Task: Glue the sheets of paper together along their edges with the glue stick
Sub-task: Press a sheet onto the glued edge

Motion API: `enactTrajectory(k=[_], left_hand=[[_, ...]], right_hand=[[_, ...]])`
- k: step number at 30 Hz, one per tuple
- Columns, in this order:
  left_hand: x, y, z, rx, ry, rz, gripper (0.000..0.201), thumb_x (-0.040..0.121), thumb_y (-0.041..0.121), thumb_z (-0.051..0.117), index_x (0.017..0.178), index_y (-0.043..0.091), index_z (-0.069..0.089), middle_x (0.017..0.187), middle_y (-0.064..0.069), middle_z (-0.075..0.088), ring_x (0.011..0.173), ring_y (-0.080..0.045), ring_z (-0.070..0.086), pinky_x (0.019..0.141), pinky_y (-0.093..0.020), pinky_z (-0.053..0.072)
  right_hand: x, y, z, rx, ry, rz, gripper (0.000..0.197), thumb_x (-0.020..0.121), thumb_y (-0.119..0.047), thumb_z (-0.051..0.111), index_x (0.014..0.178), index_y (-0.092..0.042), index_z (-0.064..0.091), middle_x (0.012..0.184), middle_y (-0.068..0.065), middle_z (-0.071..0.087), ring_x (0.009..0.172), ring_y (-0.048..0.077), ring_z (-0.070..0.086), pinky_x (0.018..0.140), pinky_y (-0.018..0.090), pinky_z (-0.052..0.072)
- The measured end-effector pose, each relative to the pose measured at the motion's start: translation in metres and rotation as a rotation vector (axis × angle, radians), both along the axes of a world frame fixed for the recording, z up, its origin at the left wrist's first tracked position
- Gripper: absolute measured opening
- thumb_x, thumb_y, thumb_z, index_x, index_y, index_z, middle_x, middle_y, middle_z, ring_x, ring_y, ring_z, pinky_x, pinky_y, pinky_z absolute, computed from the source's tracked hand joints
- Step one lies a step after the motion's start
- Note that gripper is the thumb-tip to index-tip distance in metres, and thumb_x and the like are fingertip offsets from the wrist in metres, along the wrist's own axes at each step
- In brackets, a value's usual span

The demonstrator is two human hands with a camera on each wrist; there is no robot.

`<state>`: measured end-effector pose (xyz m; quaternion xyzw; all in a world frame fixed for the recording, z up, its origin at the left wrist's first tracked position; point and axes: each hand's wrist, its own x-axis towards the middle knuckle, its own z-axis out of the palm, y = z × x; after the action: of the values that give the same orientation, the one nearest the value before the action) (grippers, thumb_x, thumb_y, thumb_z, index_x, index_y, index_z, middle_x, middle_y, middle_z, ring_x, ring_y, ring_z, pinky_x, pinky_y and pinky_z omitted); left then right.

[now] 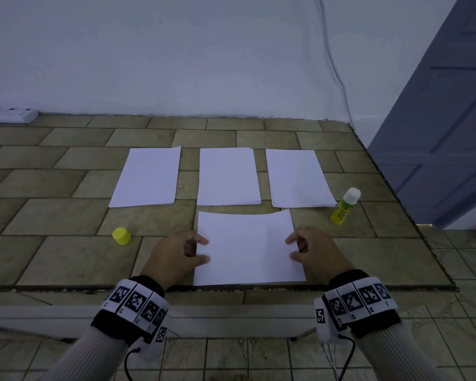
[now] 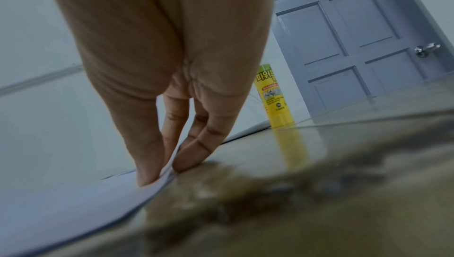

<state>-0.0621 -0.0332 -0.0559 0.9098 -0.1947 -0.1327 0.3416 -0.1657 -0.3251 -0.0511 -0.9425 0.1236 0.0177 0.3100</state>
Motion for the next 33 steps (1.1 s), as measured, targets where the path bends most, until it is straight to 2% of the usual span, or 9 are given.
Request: enactTrajectory(k=[10, 12, 17, 20, 23, 25, 28, 31, 33], left_hand=[[0.0, -0.001, 0.0, -0.007, 0.016, 0.006, 0.027, 0.077, 0.027, 0.081, 0.099, 0.031, 0.065, 0.075, 0.015, 0.056, 0.072, -0.002, 0.054, 0.058, -0.008, 0.035], [0.001, -0.001, -0.001, 0.004, 0.018, -0.01, 0.029, 0.077, 0.028, 0.081, 0.1, 0.031, 0.063, 0.086, 0.01, 0.06, 0.081, -0.009, 0.057, 0.063, -0.009, 0.037], [0.005, 0.003, -0.006, 0.192, -0.087, -0.033, 0.039, 0.078, 0.048, 0.074, 0.111, 0.03, 0.063, 0.128, 0.002, 0.049, 0.116, -0.017, 0.048, 0.094, -0.031, 0.043], [0.0, -0.003, -0.007, 0.238, -0.187, -0.028, 0.075, 0.072, 0.074, 0.034, 0.127, 0.027, 0.058, 0.145, -0.002, 0.043, 0.133, -0.023, 0.039, 0.107, -0.042, 0.035], [-0.001, -0.02, -0.014, 0.349, -0.257, -0.103, 0.092, 0.079, 0.071, 0.0, 0.152, 0.022, 0.028, 0.163, -0.001, 0.013, 0.15, -0.019, 0.007, 0.12, -0.045, 0.009], [0.001, -0.028, -0.025, 0.439, -0.285, -0.145, 0.092, 0.081, 0.067, -0.011, 0.156, 0.018, 0.01, 0.164, -0.001, -0.002, 0.15, -0.019, -0.006, 0.121, -0.05, -0.001], [0.004, -0.03, -0.039, 0.448, -0.317, -0.144, 0.088, 0.086, 0.065, -0.011, 0.156, 0.015, 0.008, 0.164, -0.002, 0.002, 0.15, -0.019, -0.004, 0.12, -0.054, -0.001], [0.001, -0.029, -0.041, 0.459, -0.344, -0.158, 0.092, 0.084, 0.067, -0.018, 0.156, 0.014, 0.008, 0.163, -0.002, 0.001, 0.15, -0.019, -0.002, 0.118, -0.051, -0.005], [0.0, -0.029, -0.039, 0.458, -0.326, -0.17, 0.093, 0.086, 0.066, -0.018, 0.155, 0.012, 0.014, 0.162, -0.003, 0.006, 0.15, -0.02, 0.003, 0.117, -0.052, -0.001]], right_hand=[[0.0, 0.003, 0.004, -0.022, 0.021, 0.008, 0.022, 0.082, -0.011, 0.07, 0.102, -0.017, 0.063, 0.089, -0.002, 0.05, 0.078, 0.012, 0.051, 0.072, 0.019, 0.04], [0.001, 0.005, 0.005, -0.045, 0.045, 0.007, 0.022, 0.083, -0.013, 0.069, 0.103, -0.019, 0.062, 0.094, 0.001, 0.048, 0.082, 0.015, 0.052, 0.074, 0.02, 0.041], [0.0, 0.008, 0.009, -0.166, 0.1, 0.008, 0.026, 0.086, -0.021, 0.064, 0.112, -0.023, 0.061, 0.111, 0.004, 0.046, 0.11, 0.02, 0.042, 0.095, 0.03, 0.039], [-0.002, 0.011, 0.01, -0.217, 0.112, 0.007, 0.027, 0.087, -0.024, 0.061, 0.114, -0.024, 0.059, 0.116, 0.004, 0.044, 0.115, 0.021, 0.039, 0.097, 0.032, 0.038], [0.0, 0.015, 0.014, -0.314, 0.126, 0.025, 0.025, 0.088, -0.025, 0.058, 0.113, -0.025, 0.057, 0.116, 0.002, 0.044, 0.112, 0.02, 0.041, 0.092, 0.03, 0.041], [0.002, 0.019, 0.016, -0.396, 0.15, 0.038, 0.024, 0.088, -0.029, 0.056, 0.111, -0.025, 0.055, 0.116, 0.002, 0.045, 0.11, 0.02, 0.041, 0.089, 0.031, 0.043], [0.004, 0.029, 0.02, -0.502, 0.149, 0.051, 0.03, 0.089, -0.042, 0.051, 0.11, -0.022, 0.056, 0.121, 0.003, 0.046, 0.114, 0.023, 0.042, 0.092, 0.037, 0.043], [0.01, 0.06, 0.018, -0.356, 0.129, 0.126, 0.054, 0.095, -0.055, 0.035, 0.135, -0.019, 0.045, 0.152, 0.004, 0.028, 0.14, 0.023, 0.023, 0.114, 0.044, 0.023], [0.018, 0.091, 0.01, -0.285, 0.123, 0.223, 0.084, 0.084, -0.067, 0.003, 0.149, -0.019, 0.024, 0.161, -0.001, 0.006, 0.148, 0.017, 0.001, 0.119, 0.048, 0.001]])
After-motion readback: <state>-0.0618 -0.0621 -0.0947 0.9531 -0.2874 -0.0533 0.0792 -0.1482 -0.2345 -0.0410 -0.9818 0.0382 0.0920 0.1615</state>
